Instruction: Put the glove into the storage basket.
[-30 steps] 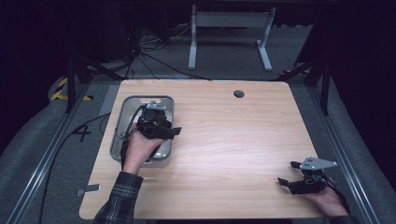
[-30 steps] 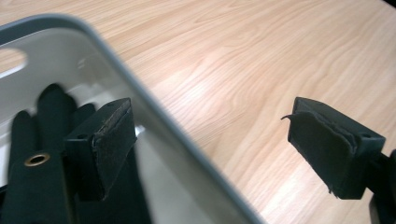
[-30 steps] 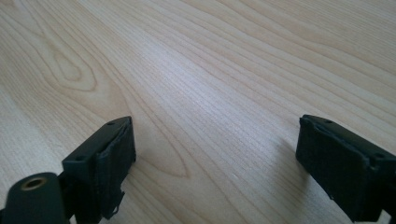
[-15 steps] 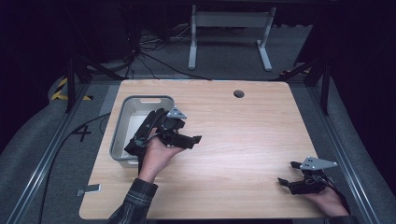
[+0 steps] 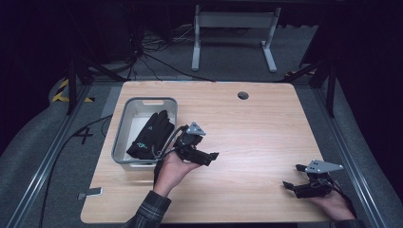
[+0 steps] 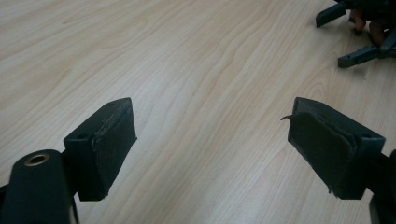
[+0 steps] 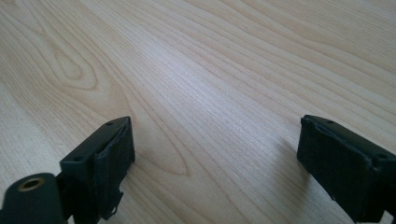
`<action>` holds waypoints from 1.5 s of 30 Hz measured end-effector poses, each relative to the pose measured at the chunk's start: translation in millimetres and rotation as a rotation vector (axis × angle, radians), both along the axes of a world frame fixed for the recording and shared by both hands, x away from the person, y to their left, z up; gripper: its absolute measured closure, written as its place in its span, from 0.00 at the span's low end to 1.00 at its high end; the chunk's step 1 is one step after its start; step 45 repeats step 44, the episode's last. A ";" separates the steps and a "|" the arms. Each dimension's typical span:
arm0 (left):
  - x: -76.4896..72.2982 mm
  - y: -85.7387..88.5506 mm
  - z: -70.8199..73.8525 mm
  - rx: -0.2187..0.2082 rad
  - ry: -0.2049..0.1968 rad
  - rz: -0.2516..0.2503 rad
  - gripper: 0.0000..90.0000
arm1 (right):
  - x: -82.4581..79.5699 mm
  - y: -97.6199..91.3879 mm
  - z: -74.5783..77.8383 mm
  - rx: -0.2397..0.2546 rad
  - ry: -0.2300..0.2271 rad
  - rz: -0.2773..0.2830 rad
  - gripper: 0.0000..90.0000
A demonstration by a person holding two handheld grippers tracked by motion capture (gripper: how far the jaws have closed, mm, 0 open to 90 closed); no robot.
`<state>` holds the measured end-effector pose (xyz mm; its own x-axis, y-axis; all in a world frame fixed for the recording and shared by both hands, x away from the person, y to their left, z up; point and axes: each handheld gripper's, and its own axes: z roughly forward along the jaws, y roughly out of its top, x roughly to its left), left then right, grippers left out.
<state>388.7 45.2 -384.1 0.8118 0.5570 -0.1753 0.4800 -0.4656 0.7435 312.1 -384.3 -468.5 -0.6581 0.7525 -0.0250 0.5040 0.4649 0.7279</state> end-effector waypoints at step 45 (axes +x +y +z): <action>-46.5 -53.2 -91.6 0.158 -0.091 -0.128 0.04 | 0.2 -0.3 -0.1 0.002 0.001 0.006 0.12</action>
